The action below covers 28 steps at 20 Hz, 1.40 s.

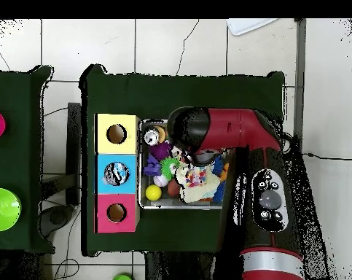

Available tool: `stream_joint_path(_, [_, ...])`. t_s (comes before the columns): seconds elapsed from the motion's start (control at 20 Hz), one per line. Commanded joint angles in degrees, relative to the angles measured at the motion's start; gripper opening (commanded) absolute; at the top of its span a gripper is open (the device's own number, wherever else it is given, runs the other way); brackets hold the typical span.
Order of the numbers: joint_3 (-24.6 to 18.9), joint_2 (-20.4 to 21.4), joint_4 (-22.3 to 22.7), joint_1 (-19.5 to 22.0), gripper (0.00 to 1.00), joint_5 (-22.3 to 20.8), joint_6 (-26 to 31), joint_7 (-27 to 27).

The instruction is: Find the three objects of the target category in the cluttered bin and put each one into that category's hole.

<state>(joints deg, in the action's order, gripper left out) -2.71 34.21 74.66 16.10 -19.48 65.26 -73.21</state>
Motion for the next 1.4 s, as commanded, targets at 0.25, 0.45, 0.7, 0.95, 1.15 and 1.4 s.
stream_joint_path(0.25, [-4.78,-3.98,-4.87,6.43,0.00,-6.26,-3.04,9.89])
stream_joint_path(0.45, [-5.51,-4.99,-6.42,8.07,0.00,-7.38,-3.36,11.30])
stream_joint_path(0.7, [-6.62,-6.08,-7.71,10.60,0.00,-8.98,-3.87,13.38])
stream_joint_path(0.95, [-7.78,-7.10,-8.16,11.78,1.00,-8.30,-1.21,11.99])
stream_joint_path(1.15, [-7.95,-7.52,-8.80,12.15,1.00,-8.85,-1.14,11.57])
stream_joint_path(1.4, [-8.49,-7.81,-7.97,12.10,1.00,-8.11,-2.03,10.00])
